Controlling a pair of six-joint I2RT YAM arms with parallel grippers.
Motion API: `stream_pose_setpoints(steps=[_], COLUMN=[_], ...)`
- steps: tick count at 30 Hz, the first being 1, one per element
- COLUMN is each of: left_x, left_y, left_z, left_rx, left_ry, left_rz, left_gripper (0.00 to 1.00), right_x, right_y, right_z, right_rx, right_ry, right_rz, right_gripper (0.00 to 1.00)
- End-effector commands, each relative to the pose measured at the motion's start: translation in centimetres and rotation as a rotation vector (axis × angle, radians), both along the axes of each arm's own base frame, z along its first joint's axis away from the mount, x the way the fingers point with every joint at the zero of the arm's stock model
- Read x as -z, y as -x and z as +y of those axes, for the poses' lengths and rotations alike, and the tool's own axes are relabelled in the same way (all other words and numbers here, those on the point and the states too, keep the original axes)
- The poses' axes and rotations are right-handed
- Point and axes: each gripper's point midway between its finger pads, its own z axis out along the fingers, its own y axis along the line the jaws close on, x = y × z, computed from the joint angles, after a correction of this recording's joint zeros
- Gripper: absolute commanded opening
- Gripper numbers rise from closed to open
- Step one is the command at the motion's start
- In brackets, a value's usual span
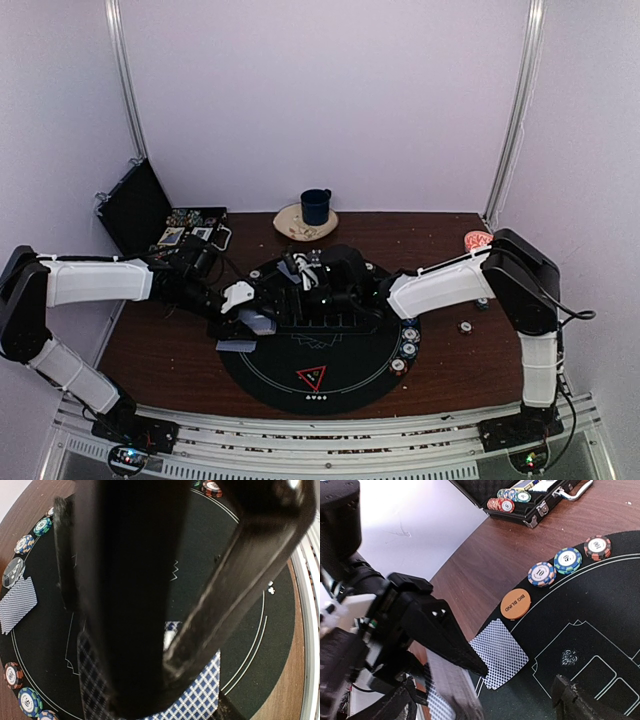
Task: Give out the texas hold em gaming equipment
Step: Pick up the poker card from the face-down deck piles.
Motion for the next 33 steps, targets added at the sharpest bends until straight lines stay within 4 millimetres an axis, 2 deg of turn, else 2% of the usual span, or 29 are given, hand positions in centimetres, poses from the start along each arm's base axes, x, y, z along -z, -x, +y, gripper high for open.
stream_pose_setpoints(steps=[1,10,19,23,27,33], left_x=[-1.3,-1.3,-1.2,-1.1,-1.1,-1.0], left_y=[0.2,0.4,0.4,0.4,0.4,0.3], left_z=[-0.7,-0.8,-0.8,-0.8,-0.8,-0.7], left_rx=[0.034,0.043,0.043,0.043,0.041,0.039], left_ry=[0.046,0.050,0.049,0.048,0.046,0.042], left_rz=[-0.030,-0.021,-0.018,-0.017,-0.019,-0.018], left_gripper=[0.06,0.06,0.06,0.06,0.07,0.06], right_x=[0.5,1.7,1.8,2.7,3.9,3.3], right_y=[0.2,-1.0,-0.1,-1.1,-2.6,-3.2], right_z=[1.2,1.1,2.3,1.4,-0.5,-2.3], right_rx=[-0.017,0.052,-0.011,0.056,0.139,0.172], right_ry=[-0.025,-0.021,-0.077,-0.024,0.034,0.041], right_rz=[0.009,0.024,0.082,0.063,0.063,0.065], right_gripper=[0.94,0.85,0.84,0.80,0.72,0.62])
